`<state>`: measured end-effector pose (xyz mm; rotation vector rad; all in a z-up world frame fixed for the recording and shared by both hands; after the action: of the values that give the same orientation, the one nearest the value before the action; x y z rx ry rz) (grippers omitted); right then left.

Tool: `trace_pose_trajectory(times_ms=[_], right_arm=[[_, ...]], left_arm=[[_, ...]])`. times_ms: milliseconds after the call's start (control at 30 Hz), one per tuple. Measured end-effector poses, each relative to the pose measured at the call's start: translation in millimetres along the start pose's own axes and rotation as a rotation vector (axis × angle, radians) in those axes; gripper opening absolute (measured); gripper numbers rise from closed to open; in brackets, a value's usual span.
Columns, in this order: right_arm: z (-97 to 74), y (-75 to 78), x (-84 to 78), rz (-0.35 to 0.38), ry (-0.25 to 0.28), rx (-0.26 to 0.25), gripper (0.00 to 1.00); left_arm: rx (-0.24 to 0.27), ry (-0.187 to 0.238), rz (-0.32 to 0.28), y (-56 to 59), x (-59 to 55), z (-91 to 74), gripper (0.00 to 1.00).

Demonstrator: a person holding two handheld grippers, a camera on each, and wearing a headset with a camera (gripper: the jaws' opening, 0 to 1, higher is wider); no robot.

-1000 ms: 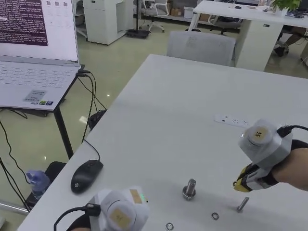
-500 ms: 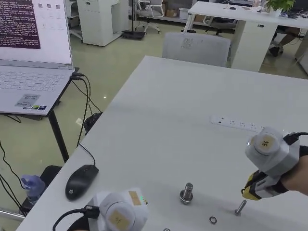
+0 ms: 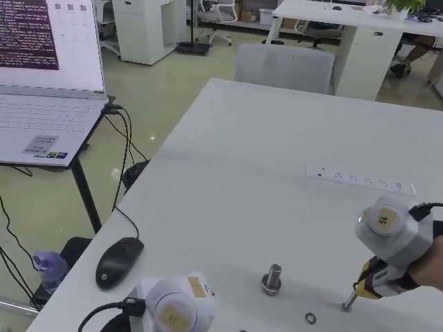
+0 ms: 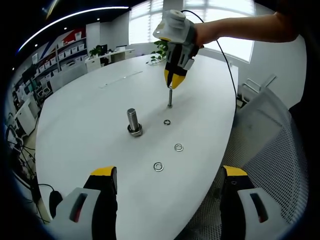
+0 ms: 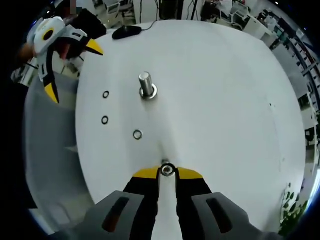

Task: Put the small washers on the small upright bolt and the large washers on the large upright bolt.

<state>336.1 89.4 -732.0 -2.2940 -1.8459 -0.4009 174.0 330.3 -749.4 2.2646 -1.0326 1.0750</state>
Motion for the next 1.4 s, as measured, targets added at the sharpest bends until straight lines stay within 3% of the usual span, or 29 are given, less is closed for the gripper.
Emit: trace_pose_trajectory(times_ms=[600,1400], right_arm=[[14.6,0.1,-5.3,0.007,-0.020,0.015,0.12],[46.8,-2.0,-15.8,-0.015,-0.036,0.035,0.13]], left_arm=[[-0.009,0.000,-0.002,-4.9,1.1,3.8,0.84],[-0.023,-0.017,-0.005,0.3,-4.0,6.6,0.83]])
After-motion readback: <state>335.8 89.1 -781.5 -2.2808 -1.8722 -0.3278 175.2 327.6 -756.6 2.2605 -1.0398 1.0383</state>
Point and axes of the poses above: the centre of the closed fingertips' face, and the gripper's own axes: z roughly forward along the fingers, y roughly to its right, x roughly out of its top, the point moved 8 cm from there along -z, roughly backward along the fingers, and after that the axes turned 5 degrees about y, right-handed, at the moved point
